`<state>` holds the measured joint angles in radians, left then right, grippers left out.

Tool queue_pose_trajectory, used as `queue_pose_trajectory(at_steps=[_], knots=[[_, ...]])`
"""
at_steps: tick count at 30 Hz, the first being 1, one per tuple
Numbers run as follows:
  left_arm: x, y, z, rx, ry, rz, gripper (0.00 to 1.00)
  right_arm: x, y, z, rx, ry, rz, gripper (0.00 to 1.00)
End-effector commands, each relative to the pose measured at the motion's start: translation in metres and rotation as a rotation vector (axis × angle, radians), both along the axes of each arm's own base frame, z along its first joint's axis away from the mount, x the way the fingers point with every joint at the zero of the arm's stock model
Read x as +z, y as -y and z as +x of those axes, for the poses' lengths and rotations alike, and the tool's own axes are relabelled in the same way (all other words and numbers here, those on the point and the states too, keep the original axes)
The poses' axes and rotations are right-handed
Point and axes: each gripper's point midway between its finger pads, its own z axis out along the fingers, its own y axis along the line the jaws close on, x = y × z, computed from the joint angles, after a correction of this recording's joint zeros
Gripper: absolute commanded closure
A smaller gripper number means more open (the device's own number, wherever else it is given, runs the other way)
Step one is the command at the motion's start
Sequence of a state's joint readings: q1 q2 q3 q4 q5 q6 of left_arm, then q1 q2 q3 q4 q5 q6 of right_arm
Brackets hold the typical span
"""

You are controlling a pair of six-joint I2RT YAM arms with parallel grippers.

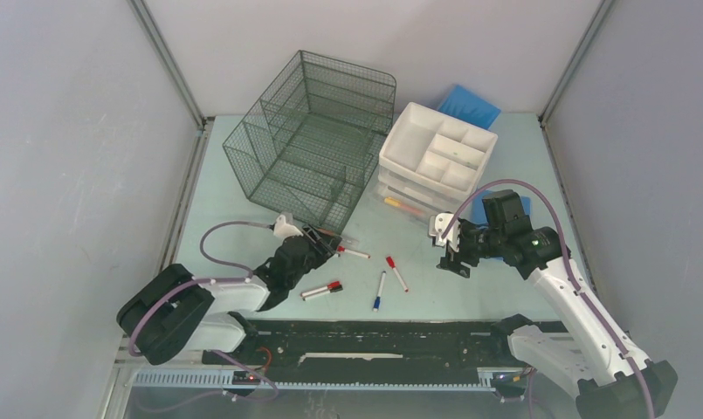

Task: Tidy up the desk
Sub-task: Pick up the stationery from the center of the board.

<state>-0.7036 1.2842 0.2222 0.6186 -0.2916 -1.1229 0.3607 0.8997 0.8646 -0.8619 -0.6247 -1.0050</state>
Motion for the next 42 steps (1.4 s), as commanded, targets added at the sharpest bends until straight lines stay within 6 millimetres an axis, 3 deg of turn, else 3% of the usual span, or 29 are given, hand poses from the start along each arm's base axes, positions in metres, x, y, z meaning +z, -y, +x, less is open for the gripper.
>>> queue_pose_trajectory(at_steps=[1,29,42], knots=[[0.007,0.0,0.016,0.06,-0.009,-0.003,0.43,0.003,-0.002,0.004,0.002,0.022,0.007,0.25],[-0.021,-0.01,0.034,0.205,-0.094,0.039,0.51,0.002,-0.002,0.003,0.001,0.021,0.002,0.25],[-0.031,-0.008,0.043,0.255,-0.116,-0.048,0.55,0.001,-0.002,0.003,0.001,0.02,0.002,0.25]])
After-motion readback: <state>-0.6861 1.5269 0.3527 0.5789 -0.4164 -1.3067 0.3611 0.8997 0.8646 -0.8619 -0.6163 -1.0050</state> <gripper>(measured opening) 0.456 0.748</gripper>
